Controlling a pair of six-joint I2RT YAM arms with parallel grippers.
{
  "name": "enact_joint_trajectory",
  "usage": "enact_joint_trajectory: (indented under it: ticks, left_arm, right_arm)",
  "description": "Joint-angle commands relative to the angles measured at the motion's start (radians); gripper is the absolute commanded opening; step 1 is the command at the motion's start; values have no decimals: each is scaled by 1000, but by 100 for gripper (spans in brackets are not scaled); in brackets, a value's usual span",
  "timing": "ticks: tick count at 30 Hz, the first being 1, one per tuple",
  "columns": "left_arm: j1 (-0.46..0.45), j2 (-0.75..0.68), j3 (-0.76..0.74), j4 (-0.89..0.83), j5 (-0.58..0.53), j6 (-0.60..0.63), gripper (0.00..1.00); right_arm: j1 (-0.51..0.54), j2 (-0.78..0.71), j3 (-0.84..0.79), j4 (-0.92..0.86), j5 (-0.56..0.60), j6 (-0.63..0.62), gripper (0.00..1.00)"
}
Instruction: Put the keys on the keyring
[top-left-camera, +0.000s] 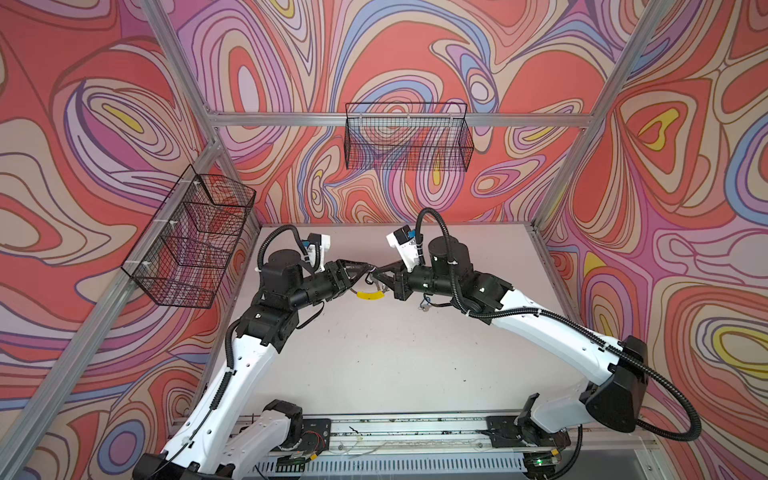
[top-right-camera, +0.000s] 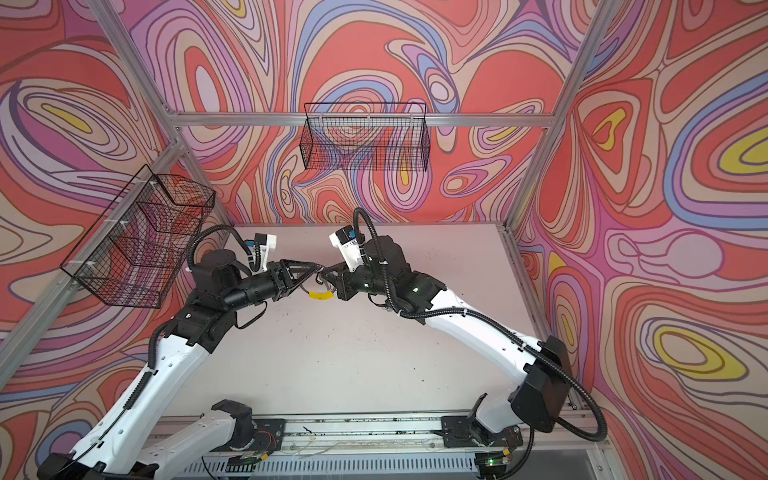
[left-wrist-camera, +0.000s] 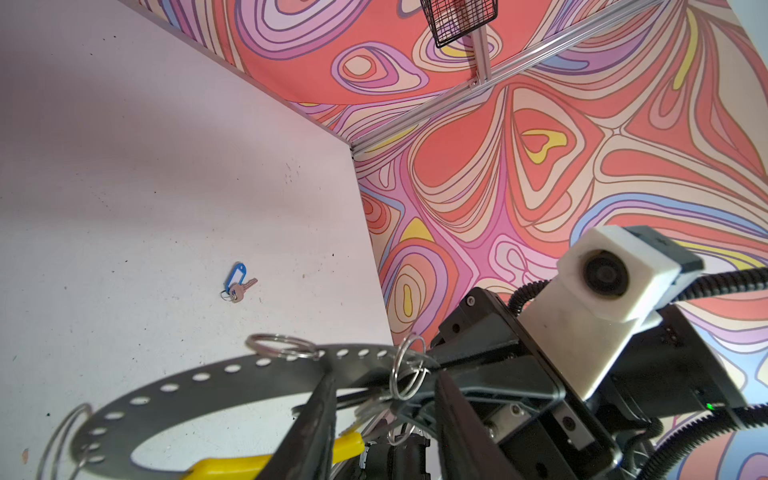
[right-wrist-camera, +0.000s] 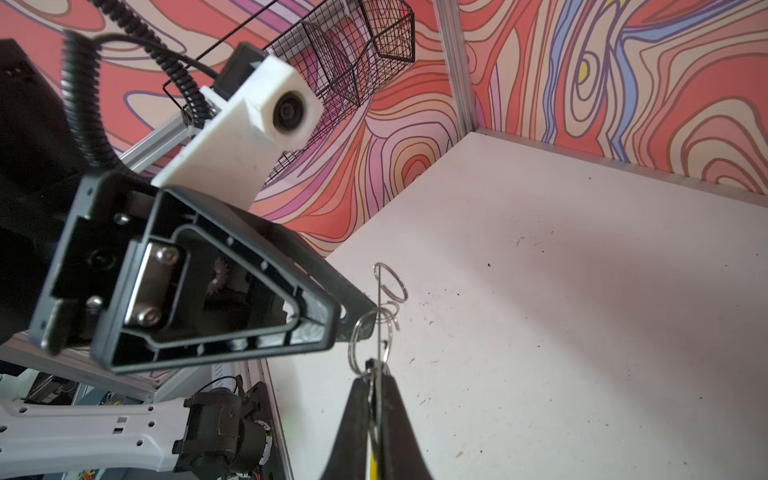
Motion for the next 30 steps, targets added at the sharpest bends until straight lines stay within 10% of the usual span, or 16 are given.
enact_joint_trajectory:
  ticks: [1,17,30]
  left_arm:
    - [-5,5,-8,98,16,-49,38]
    - [-17,26,-24,197,63,-107,33]
    - [-17,34,-12,164,25,-72,5]
  right_arm:
    - [1,-12,-1,41,17,9,0]
    - [0,5,4,49,18,5,0]
    - [0,12,13,45,13,2,0]
